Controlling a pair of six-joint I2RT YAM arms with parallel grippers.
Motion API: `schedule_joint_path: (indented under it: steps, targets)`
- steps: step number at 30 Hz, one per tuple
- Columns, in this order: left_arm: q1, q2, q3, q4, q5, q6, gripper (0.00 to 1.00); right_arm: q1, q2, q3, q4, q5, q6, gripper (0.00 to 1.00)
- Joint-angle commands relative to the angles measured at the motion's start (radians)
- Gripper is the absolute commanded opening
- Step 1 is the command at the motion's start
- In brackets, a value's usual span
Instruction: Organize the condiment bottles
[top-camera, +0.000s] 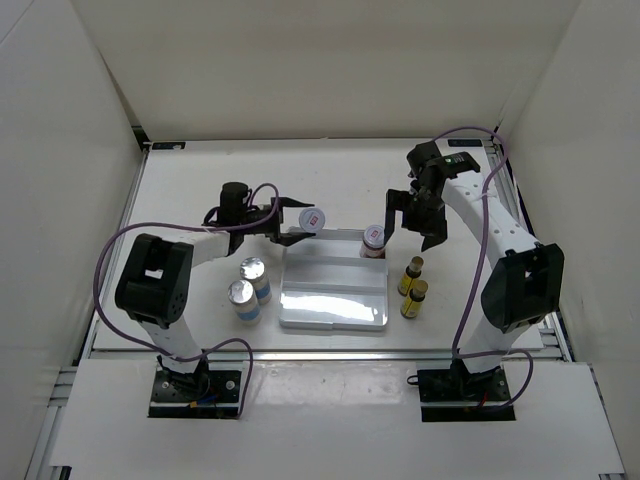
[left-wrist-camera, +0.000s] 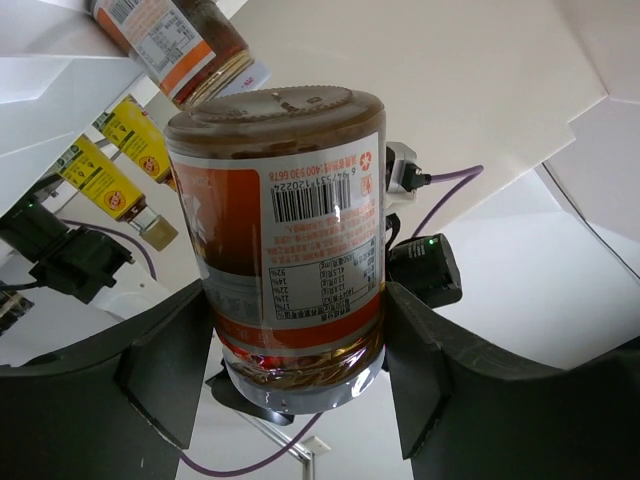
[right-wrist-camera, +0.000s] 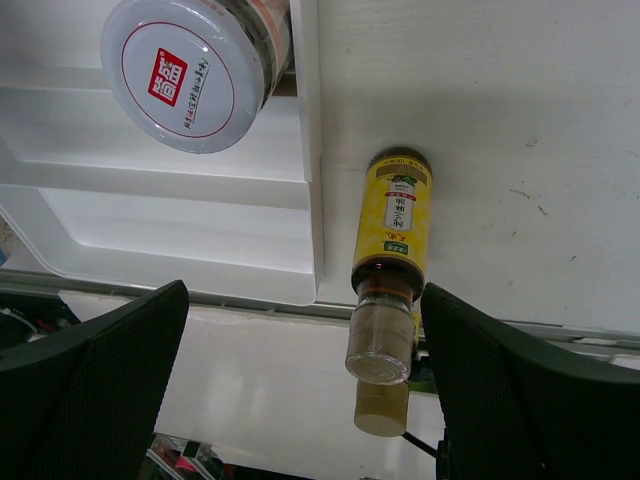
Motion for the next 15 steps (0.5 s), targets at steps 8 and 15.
schedule_joint_path:
  steps: [8, 15]
  targets:
    - [0.026, -0.132, -0.118, 0.087, 0.059, -0.425, 0.11, -0.004, -0.02, 0.0, 0.0, 0.013, 0.005, 1.0]
    - [0.06, -0.081, -0.129, 0.087, 0.09, -0.393, 0.15, -0.004, -0.011, 0.018, -0.01, 0.013, 0.005, 1.0]
